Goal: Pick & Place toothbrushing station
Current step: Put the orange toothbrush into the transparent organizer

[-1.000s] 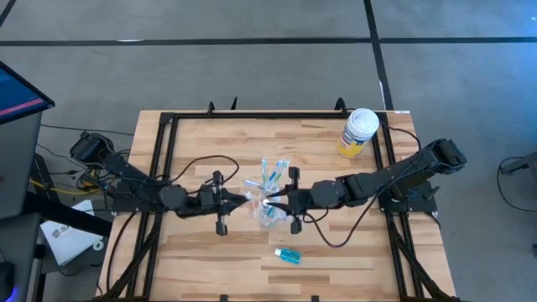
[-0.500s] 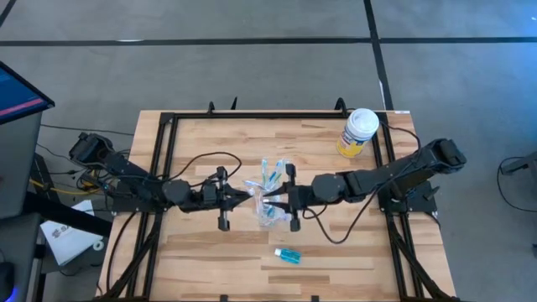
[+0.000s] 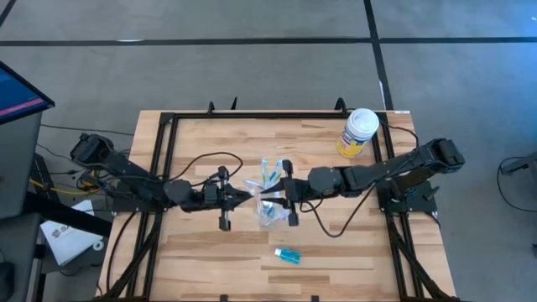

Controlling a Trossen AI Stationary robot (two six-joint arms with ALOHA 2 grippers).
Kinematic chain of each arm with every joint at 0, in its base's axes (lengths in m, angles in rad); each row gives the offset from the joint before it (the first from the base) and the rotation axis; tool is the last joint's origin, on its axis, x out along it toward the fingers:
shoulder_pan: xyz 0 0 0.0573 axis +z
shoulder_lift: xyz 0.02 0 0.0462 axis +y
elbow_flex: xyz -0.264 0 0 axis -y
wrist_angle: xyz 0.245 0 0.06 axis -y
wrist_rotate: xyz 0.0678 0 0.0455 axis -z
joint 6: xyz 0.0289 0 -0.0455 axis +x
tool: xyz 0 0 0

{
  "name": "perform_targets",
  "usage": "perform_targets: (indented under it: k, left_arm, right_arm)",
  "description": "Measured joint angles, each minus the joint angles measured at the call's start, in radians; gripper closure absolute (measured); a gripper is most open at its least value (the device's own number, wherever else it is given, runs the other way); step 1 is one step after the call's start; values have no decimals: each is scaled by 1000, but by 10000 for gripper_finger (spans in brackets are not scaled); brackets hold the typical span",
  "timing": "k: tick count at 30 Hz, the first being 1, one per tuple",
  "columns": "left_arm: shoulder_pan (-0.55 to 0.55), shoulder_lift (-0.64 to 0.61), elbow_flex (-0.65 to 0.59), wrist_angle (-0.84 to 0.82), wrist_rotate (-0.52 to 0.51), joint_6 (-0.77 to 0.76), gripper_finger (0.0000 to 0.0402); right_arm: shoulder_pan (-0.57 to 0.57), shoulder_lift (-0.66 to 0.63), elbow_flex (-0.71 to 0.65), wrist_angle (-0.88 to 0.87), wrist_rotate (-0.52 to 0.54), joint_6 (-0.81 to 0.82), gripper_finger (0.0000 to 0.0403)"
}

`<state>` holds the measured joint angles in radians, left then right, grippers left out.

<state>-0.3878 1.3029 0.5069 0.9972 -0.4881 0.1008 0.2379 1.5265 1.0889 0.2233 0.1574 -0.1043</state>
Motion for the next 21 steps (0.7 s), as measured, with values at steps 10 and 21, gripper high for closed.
perform_targets:
  k: [10, 21]
  left_arm:
    - [4, 129, 120, -3, 11, 103, 401]
    - [4, 130, 120, -14, -2, 104, 401]
  right_arm:
    - [1, 0, 0, -25, -3, 0, 332]
    - [0, 0, 0, -37, -2, 0, 332]
